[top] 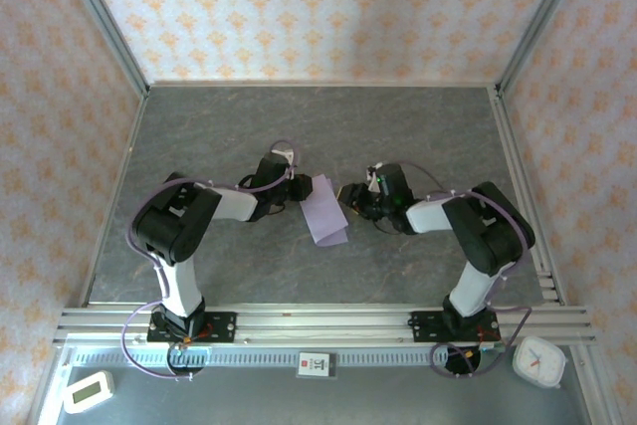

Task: Fold a paper plane with a square sheet of paper (pick it up from the middle)

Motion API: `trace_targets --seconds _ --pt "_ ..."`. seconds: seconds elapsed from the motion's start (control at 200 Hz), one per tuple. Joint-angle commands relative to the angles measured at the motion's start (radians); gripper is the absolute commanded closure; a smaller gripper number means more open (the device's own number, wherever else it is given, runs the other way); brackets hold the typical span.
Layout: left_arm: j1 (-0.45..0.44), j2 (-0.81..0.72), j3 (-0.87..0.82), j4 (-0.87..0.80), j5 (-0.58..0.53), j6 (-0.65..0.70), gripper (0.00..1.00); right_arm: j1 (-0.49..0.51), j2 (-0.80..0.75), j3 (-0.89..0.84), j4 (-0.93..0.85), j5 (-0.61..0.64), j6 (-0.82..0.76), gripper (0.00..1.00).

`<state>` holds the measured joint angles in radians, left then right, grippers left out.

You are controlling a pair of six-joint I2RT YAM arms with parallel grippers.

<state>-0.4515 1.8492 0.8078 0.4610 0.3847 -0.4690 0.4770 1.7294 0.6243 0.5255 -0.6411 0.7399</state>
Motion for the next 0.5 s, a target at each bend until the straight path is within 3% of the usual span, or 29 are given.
trace_targets --seconds 0.0,0.495 --pt "-0.003 -0.038 -0.005 -0.017 -0.021 0.019 0.81 0.018 0.037 0.016 0.064 -0.036 0.028 0.58" --pt "-0.024 -0.026 0.035 -0.056 -0.034 0.051 0.82 0.032 0.051 0.04 0.082 -0.051 0.033 0.7"
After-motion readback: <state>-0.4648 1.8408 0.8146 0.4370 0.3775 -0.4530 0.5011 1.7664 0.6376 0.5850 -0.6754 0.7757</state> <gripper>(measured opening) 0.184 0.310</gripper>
